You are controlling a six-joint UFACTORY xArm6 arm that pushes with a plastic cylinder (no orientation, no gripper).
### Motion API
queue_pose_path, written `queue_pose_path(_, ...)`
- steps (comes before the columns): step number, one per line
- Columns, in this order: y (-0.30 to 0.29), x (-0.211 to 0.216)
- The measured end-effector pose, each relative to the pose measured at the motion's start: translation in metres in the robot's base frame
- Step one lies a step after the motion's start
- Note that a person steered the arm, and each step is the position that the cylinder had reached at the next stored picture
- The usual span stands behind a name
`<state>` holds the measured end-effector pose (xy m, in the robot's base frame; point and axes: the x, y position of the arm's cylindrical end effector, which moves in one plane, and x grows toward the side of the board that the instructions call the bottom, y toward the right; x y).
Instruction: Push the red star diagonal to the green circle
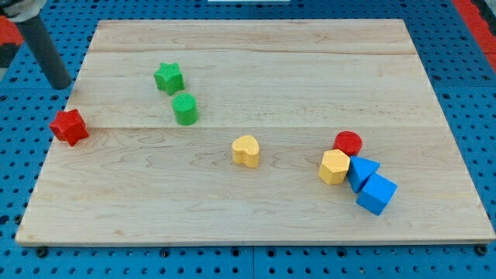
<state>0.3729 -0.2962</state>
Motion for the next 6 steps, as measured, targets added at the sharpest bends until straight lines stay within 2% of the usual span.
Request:
queue_pose_path(1,0.04,0.067)
queue_pose_path(2,0.041,0.129)
queue_pose_path(3,0.05,0.128)
queue_pose_path(4,-0.008,0.1)
queue_pose_path(5,-0.008,0.1)
queue_pose_path(6,-0.003,0.134)
